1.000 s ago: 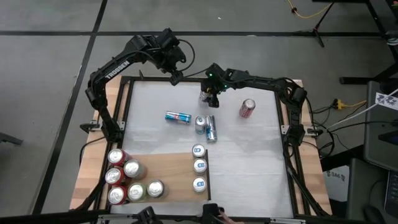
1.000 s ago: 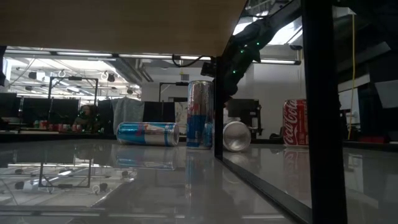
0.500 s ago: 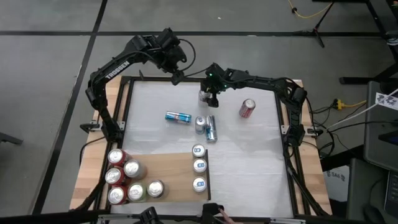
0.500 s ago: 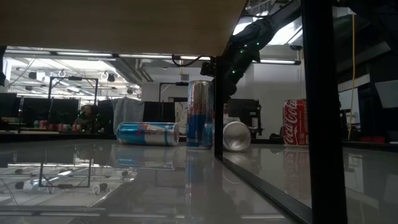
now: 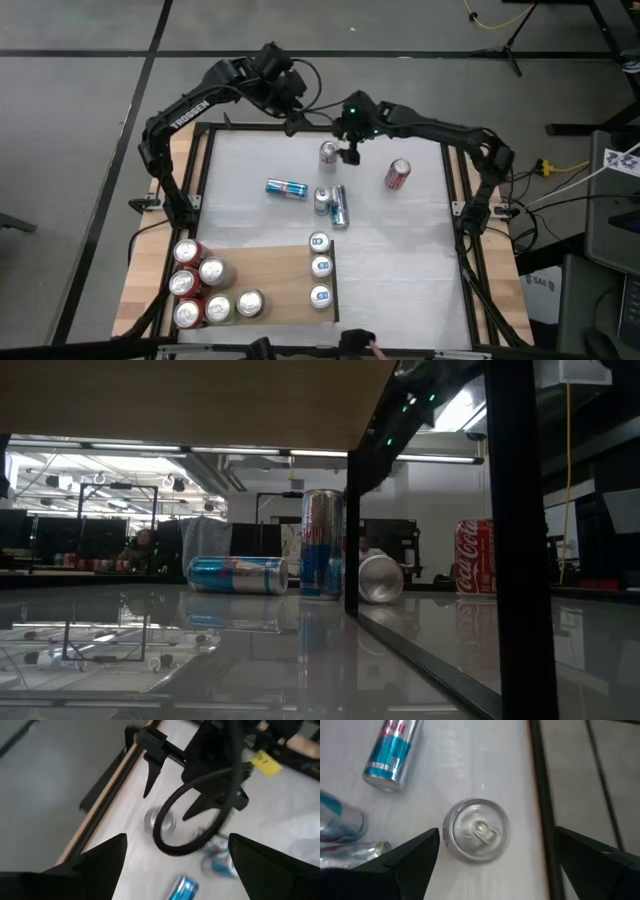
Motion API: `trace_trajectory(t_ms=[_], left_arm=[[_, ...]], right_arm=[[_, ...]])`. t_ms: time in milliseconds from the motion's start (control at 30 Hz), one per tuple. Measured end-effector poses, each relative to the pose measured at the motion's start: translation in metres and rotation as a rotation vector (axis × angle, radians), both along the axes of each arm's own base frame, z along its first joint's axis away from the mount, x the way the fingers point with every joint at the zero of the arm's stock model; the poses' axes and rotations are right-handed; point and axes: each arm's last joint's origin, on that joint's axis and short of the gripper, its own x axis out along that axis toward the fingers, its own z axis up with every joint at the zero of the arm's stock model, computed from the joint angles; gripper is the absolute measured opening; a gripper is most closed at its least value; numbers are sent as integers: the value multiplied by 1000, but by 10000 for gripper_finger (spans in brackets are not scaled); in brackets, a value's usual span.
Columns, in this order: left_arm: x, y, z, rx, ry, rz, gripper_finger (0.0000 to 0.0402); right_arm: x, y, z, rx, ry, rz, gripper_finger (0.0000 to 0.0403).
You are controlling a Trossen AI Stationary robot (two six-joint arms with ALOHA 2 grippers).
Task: Place canned beverage on shelf
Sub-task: Put the silver soda can on the shelf aligned with the silver soda can
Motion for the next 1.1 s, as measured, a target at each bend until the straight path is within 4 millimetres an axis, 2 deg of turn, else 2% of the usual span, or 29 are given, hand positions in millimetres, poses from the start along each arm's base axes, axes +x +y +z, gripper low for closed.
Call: trace_trajectory(t_ms=[267, 367, 600, 800, 933, 1100], left_arm=[[25, -12, 10, 58, -152, -6, 338], [38, -12, 2, 29, -165, 14, 338], [65, -3, -30, -28, -106, 44, 338], [85, 8, -61, -42, -33, 65, 338], [94, 15, -78, -21, 17, 104, 338], [102, 20, -97, -15, 70, 130, 338]], right_arm=[[-38, 19, 47, -47, 27, -48, 376], [-56, 28, 63, -44, 33, -54, 376], [-100, 53, 104, -34, -18, -98, 376], [-133, 71, 127, -16, -72, -139, 376], [-146, 78, 135, -6, -94, -158, 376], [-151, 81, 139, -3, -111, -166, 376]])
